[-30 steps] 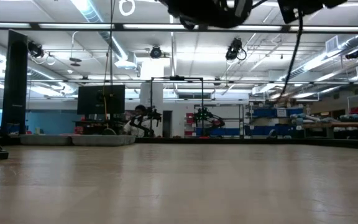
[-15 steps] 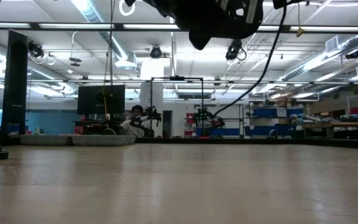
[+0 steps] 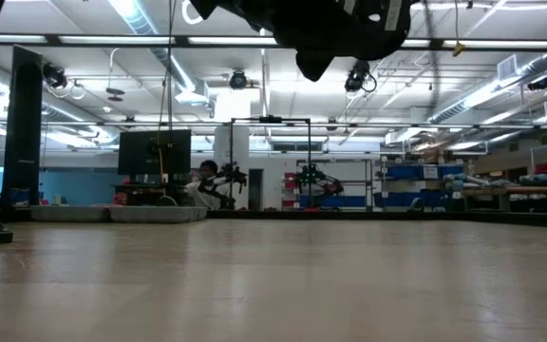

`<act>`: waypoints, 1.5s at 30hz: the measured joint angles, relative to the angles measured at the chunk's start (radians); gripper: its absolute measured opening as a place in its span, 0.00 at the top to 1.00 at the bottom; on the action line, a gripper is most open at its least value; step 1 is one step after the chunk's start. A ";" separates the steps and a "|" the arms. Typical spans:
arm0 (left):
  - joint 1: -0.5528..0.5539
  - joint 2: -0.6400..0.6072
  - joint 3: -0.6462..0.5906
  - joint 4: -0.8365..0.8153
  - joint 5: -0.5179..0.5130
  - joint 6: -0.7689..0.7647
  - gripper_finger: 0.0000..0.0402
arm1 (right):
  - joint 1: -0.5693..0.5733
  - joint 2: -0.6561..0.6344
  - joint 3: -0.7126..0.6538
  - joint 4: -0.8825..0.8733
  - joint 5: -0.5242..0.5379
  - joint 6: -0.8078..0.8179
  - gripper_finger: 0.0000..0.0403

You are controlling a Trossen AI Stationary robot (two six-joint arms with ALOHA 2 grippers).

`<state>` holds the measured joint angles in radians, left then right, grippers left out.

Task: Coil cords
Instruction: Coil the black wire onto the spool

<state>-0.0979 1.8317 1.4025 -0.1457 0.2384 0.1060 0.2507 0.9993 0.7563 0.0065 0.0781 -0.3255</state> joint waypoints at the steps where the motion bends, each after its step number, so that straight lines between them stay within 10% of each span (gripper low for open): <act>1: -0.001 0.001 0.000 -0.003 0.002 0.003 1.00 | -0.003 0.002 0.000 0.021 0.011 -0.006 0.85; 19: -0.016 0.010 0.000 0.003 0.015 0.048 1.00 | -0.076 -0.028 0.001 -0.285 0.195 0.248 0.85; 24: -0.017 0.009 0.000 0.018 0.015 0.055 1.00 | -0.133 -0.022 -0.069 -0.347 0.077 0.391 0.85; 45: -0.035 0.008 0.001 0.061 0.047 0.261 1.00 | -0.160 -0.020 -0.378 0.173 0.086 0.385 0.74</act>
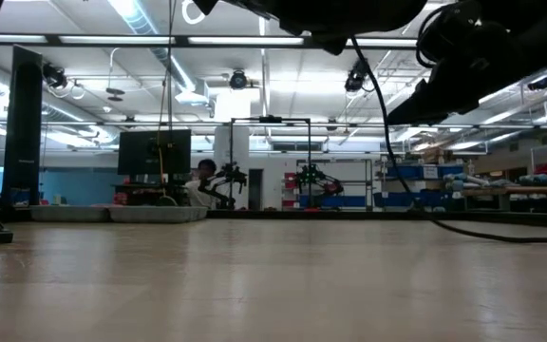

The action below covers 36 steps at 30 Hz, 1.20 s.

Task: Coil cords
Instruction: Coil the black wire onto the spool

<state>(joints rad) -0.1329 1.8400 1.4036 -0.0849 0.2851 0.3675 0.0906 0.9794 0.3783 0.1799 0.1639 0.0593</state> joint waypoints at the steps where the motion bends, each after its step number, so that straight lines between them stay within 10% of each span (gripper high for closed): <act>1: 0.000 0.000 0.000 0.001 0.000 0.024 1.00 | 0.000 0.000 -0.006 0.009 -0.002 0.000 0.73; 17: 0.003 -0.001 0.000 0.075 -0.019 0.131 1.00 | -0.001 0.038 -0.010 0.084 -0.001 -0.088 0.72; 24: 0.000 -0.001 0.000 0.100 -0.090 0.202 1.00 | 0.006 0.095 -0.010 0.125 -0.079 -0.091 0.96; 36: 0.010 -0.001 0.000 0.143 -0.222 0.236 1.00 | 0.198 0.113 -0.009 -0.014 -0.038 0.017 0.99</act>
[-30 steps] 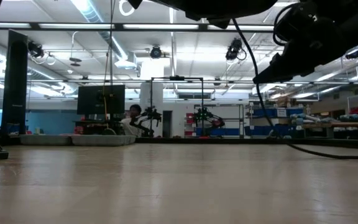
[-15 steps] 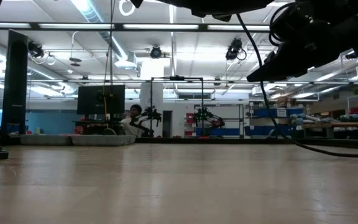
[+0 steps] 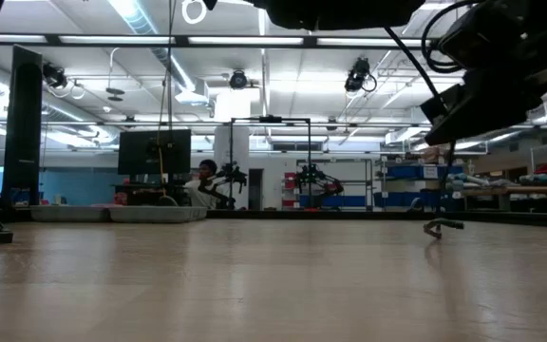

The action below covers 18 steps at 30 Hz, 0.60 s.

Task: Coil cords
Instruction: Coil the black wire onto the spool

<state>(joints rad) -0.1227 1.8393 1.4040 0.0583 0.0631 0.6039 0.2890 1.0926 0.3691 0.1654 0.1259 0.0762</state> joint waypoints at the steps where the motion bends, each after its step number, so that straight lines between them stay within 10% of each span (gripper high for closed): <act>1: 0.003 0.000 0.000 -0.010 0.000 -0.003 1.00 | 0.014 -0.002 0.000 -0.009 0.017 0.002 0.99; 18: 0.026 -0.001 0.000 -0.267 0.039 -0.243 1.00 | 0.148 -0.167 0.066 -0.022 0.107 -0.187 1.00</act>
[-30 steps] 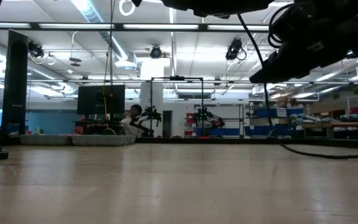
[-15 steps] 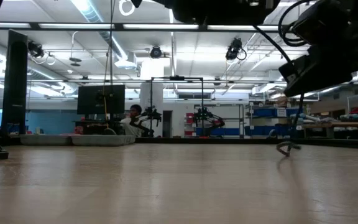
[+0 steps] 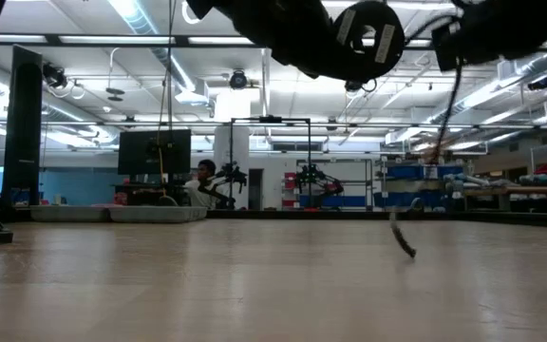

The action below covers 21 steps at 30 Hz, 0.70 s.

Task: Coil cords
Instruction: Coil the black wire onto the spool

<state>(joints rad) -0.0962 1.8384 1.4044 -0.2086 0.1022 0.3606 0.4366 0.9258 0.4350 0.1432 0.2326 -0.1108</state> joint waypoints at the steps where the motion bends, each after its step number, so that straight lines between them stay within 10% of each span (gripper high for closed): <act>1: 0.000 -0.001 0.000 0.001 0.004 -0.008 1.00 | -0.004 -0.001 0.020 -0.002 -0.013 -0.024 1.00; 12: -0.002 -0.002 0.003 0.015 0.101 -0.080 1.00 | -0.083 0.034 0.315 -0.333 -0.053 -0.230 1.00; 21: -0.005 -0.001 0.001 0.070 0.153 -0.121 1.00 | -0.194 0.103 0.380 -0.283 -0.171 -0.281 0.99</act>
<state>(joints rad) -0.1011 1.8370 1.4055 -0.1383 0.2548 0.2393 0.2428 1.0291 0.8154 -0.1398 0.0613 -0.3913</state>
